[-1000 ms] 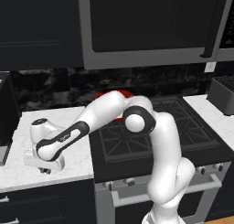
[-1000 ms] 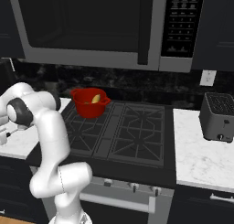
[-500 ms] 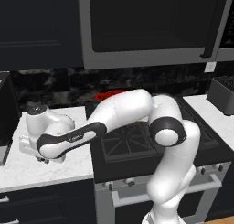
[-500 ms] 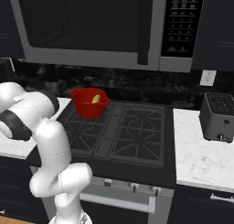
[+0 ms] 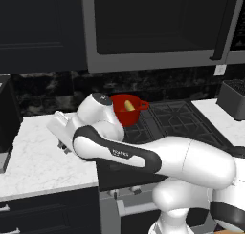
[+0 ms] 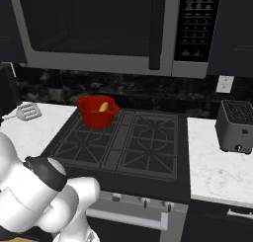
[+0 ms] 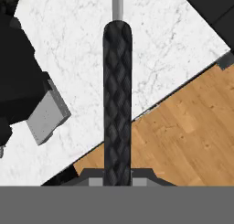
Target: Put the broccoli and cucumber in the pot. Retrieve the spatula and lightly stir the vegetables in the pot.
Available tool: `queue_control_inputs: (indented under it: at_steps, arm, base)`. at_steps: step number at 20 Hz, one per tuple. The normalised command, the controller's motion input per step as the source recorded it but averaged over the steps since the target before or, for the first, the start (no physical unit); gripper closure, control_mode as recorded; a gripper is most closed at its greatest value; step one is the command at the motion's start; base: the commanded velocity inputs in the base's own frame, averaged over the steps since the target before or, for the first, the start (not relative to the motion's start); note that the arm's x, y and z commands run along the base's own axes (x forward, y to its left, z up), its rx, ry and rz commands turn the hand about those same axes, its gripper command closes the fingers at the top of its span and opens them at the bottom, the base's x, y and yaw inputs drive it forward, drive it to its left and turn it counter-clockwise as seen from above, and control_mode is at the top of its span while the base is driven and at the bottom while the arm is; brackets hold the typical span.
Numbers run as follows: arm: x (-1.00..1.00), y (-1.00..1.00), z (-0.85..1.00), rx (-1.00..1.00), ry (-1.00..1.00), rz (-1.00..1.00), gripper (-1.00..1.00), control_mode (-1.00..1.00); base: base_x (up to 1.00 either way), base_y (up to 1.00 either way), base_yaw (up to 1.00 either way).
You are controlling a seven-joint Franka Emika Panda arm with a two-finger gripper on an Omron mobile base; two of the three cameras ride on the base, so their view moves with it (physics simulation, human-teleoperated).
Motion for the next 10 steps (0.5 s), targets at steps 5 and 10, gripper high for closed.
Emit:
queue_control_inputs:
  at_steps: [5,10]
  arm:
    - [0.0,-1.0,0.63,0.74,0.0,-0.08,1.0,-1.0]
    - [0.24,-0.87,0.76,0.67,-0.01,-0.04,1.0,-1.0]
  base:
    - [0.0,0.0,0.0]
    - [0.0,0.0,0.0]
